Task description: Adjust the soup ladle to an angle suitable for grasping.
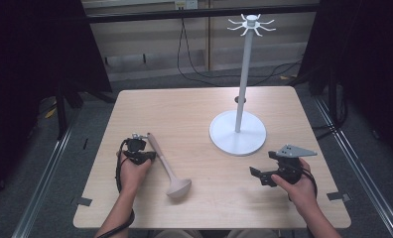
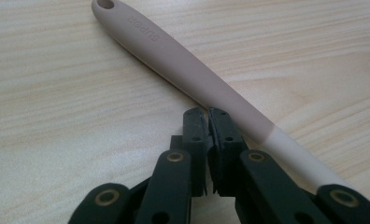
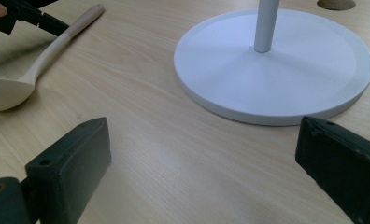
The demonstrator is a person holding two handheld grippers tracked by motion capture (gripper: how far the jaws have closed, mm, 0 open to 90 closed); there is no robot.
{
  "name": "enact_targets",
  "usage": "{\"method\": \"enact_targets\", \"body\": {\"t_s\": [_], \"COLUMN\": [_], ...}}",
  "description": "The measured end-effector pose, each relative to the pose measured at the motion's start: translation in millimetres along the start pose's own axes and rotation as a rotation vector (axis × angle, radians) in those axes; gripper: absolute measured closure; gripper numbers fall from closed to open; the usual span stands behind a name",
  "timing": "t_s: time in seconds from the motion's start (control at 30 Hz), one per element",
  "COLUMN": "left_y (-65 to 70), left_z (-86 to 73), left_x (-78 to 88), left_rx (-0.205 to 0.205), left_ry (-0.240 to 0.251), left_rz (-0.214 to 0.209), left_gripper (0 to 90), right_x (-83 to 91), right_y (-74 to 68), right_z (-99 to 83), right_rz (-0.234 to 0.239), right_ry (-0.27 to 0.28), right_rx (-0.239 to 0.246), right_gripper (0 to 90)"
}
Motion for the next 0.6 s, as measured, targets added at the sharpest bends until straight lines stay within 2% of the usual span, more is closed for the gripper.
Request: {"method": "enact_targets", "body": {"t_s": [0.27,0.6], "left_y": [-0.1,3.4], "left_z": [2.0,7.5], "left_x": [-0.9,-4.8], "left_rx": [-0.004,0.010], "left_ry": [-0.008,0.010], "left_rz": [0.001,-0.031], "left_gripper": [87.8,89.4], "right_x": [0.6,0.5], "right_y": [0.2,-2.2], "right_z": [0.7,2.5], "right_rz": [0.000,0.006], "right_ry": [0.005,0.010], "right_rx": [0.001,0.005], "right_gripper": [3.2,3.2]}}
Point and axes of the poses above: each handheld gripper's, and its own axes: x roughly backward along the jaws, z roughly out of its top, y roughly to its right, the point moved 9 cm from there along -x, roughly forward along the jaws, and after that the axes turned 14 degrees about -y, right-handed, at the moved point
